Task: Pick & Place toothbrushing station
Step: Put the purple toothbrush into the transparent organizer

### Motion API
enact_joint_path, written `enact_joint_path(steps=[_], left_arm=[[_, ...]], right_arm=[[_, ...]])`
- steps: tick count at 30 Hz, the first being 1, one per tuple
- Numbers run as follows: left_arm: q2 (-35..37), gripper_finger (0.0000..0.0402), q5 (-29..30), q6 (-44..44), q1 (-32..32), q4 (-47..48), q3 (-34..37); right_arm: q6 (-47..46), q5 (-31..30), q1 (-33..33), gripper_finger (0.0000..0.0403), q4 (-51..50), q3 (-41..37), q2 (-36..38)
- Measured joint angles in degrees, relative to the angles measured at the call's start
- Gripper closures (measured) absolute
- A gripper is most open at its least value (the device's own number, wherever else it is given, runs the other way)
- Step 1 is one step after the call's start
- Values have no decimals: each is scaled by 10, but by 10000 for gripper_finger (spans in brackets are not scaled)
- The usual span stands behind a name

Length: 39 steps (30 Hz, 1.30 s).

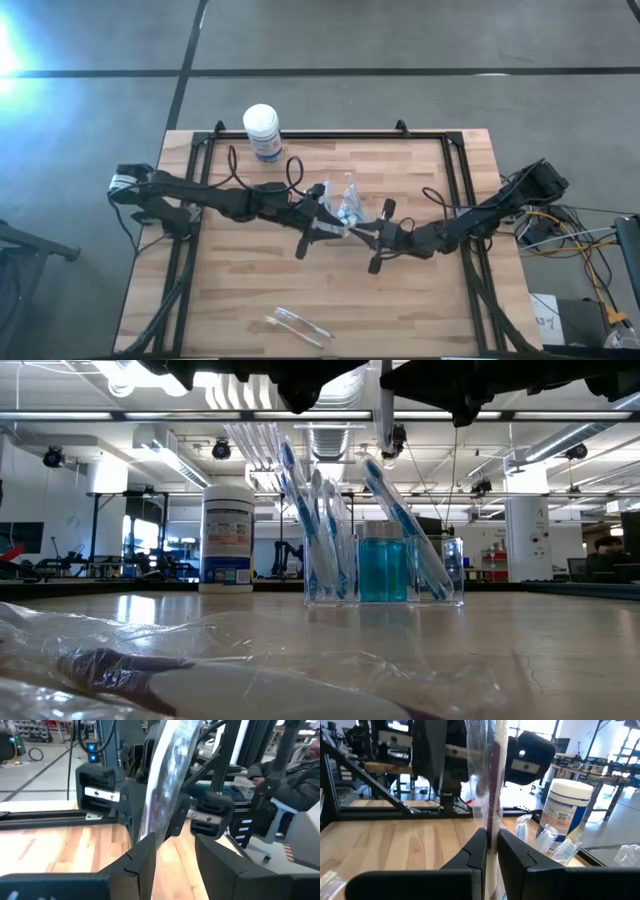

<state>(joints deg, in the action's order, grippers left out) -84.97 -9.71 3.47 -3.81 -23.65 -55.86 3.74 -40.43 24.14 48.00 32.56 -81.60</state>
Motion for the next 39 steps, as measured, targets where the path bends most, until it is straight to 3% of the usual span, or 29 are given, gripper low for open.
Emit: enact_joint_path(steps=[9,16,39], left_arm=[[-6,261,51,-11,0,-6,0],[-8,261,16,-16,-1,-17,-3],[-9,261,15,-18,-1,-44,-4]], right_arm=[[12,37,0,374,10,8,0],[12,41,0,374,8,9,0],[18,45,-11,374,10,12,-1]])
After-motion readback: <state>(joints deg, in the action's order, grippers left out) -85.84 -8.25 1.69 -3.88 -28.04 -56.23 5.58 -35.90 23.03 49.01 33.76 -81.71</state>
